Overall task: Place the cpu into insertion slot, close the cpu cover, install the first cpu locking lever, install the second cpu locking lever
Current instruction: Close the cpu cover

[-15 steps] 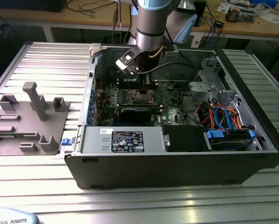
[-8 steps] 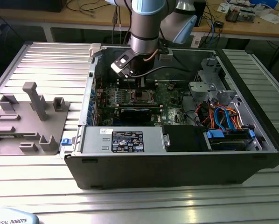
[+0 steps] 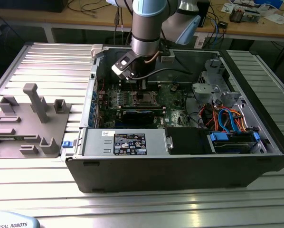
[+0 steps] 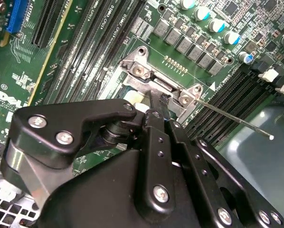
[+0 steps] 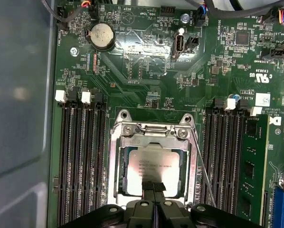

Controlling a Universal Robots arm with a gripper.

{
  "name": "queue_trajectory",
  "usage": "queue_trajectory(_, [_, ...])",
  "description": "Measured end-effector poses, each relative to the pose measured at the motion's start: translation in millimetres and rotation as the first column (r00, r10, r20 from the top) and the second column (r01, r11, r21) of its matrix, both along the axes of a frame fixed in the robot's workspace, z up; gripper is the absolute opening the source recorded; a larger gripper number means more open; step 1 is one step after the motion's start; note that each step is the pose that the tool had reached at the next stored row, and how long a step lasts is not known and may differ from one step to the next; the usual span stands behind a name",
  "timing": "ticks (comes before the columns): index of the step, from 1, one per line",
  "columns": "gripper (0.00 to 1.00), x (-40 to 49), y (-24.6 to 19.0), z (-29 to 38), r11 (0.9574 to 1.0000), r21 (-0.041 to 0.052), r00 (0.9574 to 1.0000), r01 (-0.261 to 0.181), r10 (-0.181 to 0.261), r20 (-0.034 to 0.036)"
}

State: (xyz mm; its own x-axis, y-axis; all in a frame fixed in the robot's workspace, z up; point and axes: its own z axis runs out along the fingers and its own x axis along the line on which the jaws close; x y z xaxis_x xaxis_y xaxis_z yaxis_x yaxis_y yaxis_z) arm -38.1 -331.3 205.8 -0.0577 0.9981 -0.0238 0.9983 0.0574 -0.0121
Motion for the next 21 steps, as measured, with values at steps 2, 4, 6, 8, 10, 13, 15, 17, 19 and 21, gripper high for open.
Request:
queue_trajectory(2, [0.11,2.7,0.0,0.1,1.0000,-0.0001,1.0000,0.000,0.000,0.0002])
queue_trajectory(4, [0.11,8.2,0.1,1.5,1.0000,0.0002,1.0000,0.000,0.000,-0.0004])
queue_trajectory(6, [0.11,10.7,0.0,3.6,1.0000,0.0000,1.0000,0.000,0.000,-0.0015])
queue_trajectory(8, [0.11,13.5,0.1,4.4,1.0000,0.0001,1.0000,0.000,0.000,-0.0038])
queue_trajectory(10, [0.11,16.4,0.0,4.6,1.0000,0.0001,1.0000,0.000,0.000,-0.0070])
queue_trajectory(13, [0.11,20.9,0.0,4.8,1.0000,0.0000,0.9999,0.000,0.000,-0.0113])
queue_trajectory(15, [0.11,22.8,0.0,5.1,1.0000,-0.0001,0.9999,0.000,0.000,-0.0129])
queue_trajectory(17, [0.11,23.6,0.1,5.6,1.0000,0.0000,0.9999,0.000,0.000,-0.0134])
queue_trajectory(19, [0.11,24.1,0.0,6.0,1.0000,0.0000,0.9999,0.000,0.000,-0.0139])
queue_trajectory(21, [0.11,24.6,0.0,6.8,1.0000,-0.0001,0.9999,0.000,0.000,-0.0143])
